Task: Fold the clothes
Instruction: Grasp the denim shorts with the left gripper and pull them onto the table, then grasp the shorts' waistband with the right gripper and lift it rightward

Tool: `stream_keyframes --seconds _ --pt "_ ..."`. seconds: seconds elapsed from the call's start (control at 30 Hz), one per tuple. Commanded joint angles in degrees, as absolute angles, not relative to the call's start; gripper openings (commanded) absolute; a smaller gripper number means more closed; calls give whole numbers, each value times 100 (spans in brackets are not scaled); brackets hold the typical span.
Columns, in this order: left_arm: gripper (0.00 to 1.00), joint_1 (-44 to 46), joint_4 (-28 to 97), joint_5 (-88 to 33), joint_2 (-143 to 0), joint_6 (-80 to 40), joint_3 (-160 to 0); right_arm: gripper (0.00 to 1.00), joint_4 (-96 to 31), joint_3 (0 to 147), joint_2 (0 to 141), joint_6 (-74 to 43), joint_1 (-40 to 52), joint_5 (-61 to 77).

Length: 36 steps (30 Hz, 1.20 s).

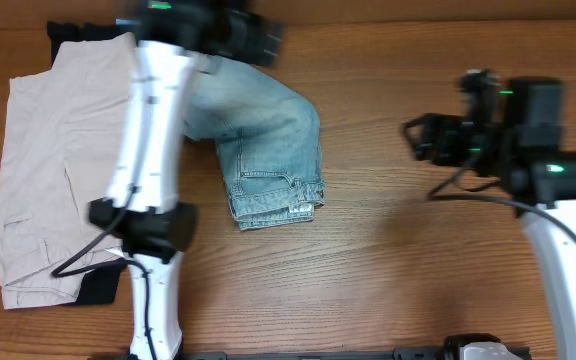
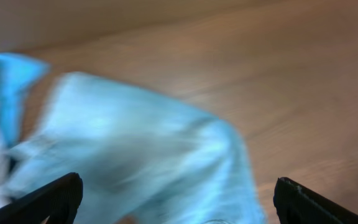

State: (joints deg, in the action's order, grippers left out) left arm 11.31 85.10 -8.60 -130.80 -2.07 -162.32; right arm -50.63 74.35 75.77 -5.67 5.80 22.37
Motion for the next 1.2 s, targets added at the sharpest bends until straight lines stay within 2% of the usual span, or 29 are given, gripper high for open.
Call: stream_keyframes --seconds 0.0,0.23,0.43,0.57,0.77,0.83,0.87,1.0,1.17 --pt "100 687 8783 -932 -12877 -301 -16608 73 -4829 7583 8023 -497 1592 2053" --pt "100 58 9284 -904 -12901 -298 -16584 73 -3820 7583 9415 -803 3564 1706" --pt "100 -5 9297 -849 -12901 -207 -16584 73 -2952 7609 10473 -899 4838 399" --pt "100 -8 9321 -825 -12901 -126 -16584 74 -2823 7789 10980 -777 5387 -493" --pt "100 -8 9467 -683 -12901 -126 -16577 72 -2877 8036 11424 -755 5588 -1120" --pt "100 -12 9531 -637 -12901 -123 -16577 67 -2869 8073 11493 -908 5572 -1352" --pt "100 -10 9572 -473 -12901 -123 -16577 59 -2803 8073 11502 -1125 5533 -1747" --pt "100 -10 9627 -362 -12901 -23 -16575 54 -2637 8073 11561 -1181 5424 -1903" --pt "100 -10 9677 -340 -12901 134 -16575 26 -2646 8073 11603 -1090 5393 -1879"
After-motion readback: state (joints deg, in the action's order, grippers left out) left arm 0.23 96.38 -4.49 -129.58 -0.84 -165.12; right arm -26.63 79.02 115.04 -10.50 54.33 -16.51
